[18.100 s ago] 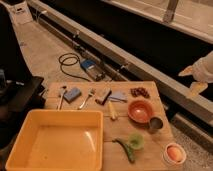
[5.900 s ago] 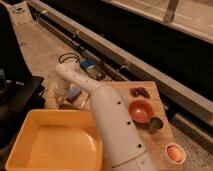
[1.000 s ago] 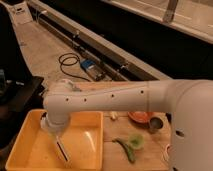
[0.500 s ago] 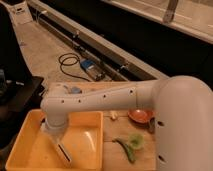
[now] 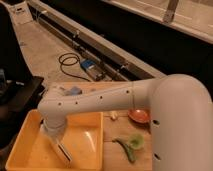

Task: Wipe tray with brush

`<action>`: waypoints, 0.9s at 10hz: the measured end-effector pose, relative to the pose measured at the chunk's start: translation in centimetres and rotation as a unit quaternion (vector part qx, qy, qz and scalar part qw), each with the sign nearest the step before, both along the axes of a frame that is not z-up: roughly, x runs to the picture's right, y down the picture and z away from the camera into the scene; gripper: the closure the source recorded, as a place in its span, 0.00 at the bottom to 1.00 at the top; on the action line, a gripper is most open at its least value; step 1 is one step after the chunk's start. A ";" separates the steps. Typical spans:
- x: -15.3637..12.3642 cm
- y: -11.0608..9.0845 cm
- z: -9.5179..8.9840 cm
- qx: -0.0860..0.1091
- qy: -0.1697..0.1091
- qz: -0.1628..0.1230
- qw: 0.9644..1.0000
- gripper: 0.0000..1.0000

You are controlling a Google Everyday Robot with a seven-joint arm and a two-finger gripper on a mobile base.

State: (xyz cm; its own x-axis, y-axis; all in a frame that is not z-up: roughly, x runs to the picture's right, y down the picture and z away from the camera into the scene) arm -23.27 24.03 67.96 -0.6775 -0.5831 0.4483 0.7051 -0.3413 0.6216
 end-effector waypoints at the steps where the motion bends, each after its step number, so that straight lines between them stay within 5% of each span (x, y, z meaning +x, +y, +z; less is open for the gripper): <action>1: -0.3 0.9 0.8 0.003 -0.001 -0.003 1.000 1.00; 6: -0.4 2.7 2.0 -0.005 -0.005 0.023 1.000 1.00; 9: 2.9 4.3 3.4 -0.030 0.025 0.055 0.998 1.00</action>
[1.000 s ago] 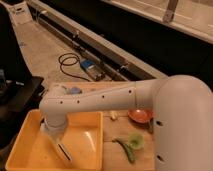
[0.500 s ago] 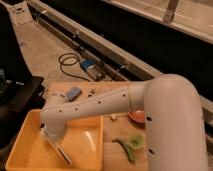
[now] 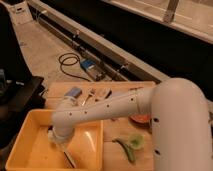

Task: Wipe tray with brush

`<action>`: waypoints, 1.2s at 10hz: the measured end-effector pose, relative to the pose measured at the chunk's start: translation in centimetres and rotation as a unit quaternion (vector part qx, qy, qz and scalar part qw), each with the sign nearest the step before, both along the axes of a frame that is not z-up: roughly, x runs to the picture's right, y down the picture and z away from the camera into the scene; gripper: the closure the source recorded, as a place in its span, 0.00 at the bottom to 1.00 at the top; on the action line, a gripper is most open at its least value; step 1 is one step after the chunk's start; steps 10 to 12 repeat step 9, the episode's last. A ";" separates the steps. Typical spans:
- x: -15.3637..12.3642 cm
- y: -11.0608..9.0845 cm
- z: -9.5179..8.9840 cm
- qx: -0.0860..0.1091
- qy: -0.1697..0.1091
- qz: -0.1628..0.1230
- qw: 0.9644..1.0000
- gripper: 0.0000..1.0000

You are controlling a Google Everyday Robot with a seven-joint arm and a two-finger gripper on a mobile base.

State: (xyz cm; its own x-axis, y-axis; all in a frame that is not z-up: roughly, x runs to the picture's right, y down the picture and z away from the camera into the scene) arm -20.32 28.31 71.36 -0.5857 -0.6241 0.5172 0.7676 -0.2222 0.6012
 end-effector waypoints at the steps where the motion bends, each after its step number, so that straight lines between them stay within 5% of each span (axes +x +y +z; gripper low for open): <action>1: 0.8 0.3 0.3 -0.008 0.012 0.008 1.000 1.00; 4: 1.9 0.0 1.6 -0.019 0.031 0.011 0.999 1.00; 9: -2.4 -0.6 3.3 -0.021 0.001 -0.006 1.000 1.00; 12: -2.4 -0.6 3.3 -0.021 0.001 -0.006 1.000 1.00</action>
